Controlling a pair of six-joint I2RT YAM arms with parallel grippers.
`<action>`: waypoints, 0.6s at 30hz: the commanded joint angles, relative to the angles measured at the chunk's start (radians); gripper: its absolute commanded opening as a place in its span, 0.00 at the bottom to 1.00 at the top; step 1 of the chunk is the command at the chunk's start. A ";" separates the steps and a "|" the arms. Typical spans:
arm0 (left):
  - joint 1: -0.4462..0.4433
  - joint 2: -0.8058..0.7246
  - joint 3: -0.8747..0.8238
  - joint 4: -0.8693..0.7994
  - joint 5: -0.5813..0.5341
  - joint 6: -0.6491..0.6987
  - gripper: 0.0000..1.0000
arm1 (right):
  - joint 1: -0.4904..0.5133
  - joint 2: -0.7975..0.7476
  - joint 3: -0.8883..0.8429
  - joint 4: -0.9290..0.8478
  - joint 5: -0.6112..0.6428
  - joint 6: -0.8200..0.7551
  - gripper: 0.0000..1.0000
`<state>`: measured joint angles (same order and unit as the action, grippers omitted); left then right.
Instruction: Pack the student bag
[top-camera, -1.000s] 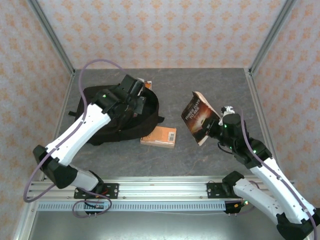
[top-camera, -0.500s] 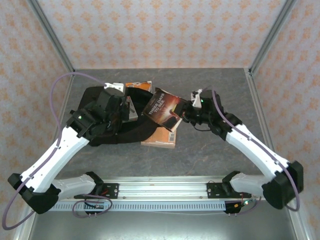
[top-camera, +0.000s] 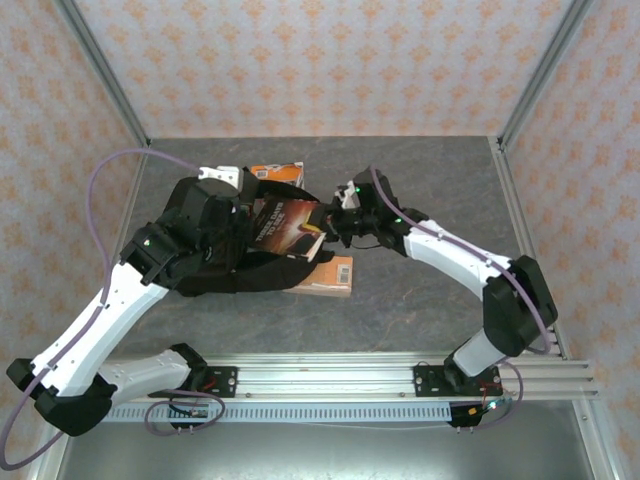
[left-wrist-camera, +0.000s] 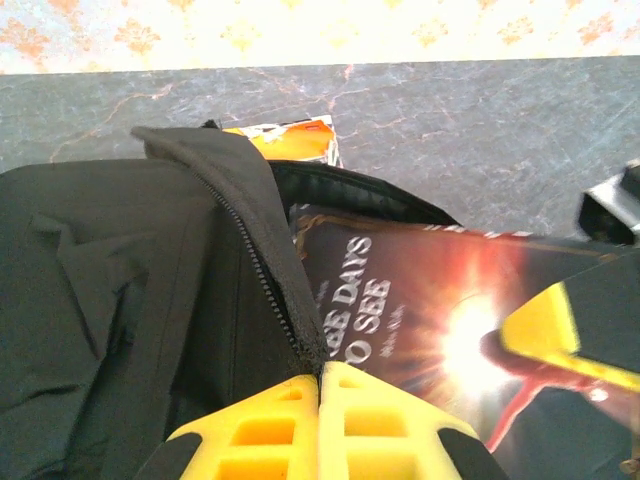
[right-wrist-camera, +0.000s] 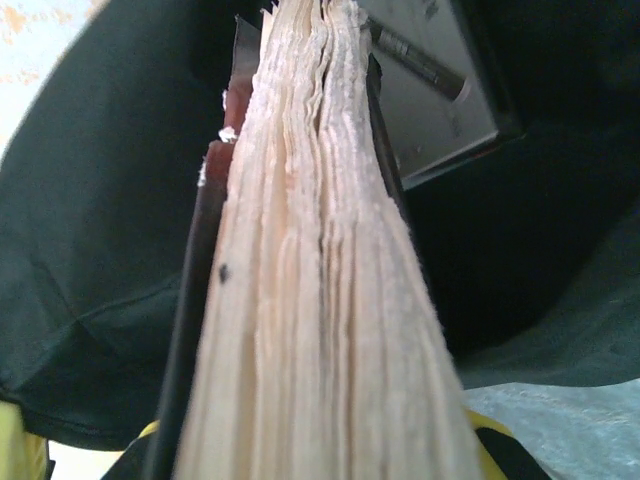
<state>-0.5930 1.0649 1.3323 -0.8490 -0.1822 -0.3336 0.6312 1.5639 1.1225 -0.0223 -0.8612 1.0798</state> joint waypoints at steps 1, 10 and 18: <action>0.002 -0.036 0.029 0.065 0.035 -0.010 0.00 | 0.015 0.055 0.035 0.166 -0.074 0.099 0.00; 0.001 -0.051 0.033 0.061 0.097 0.008 0.00 | 0.055 0.287 0.178 0.209 -0.065 0.045 0.00; 0.001 -0.059 0.030 0.050 0.110 0.019 0.00 | 0.103 0.481 0.362 0.214 -0.038 -0.023 0.00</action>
<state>-0.5926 1.0458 1.3323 -0.8497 -0.0933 -0.3317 0.7013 1.9938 1.3792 0.2039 -0.8982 1.1263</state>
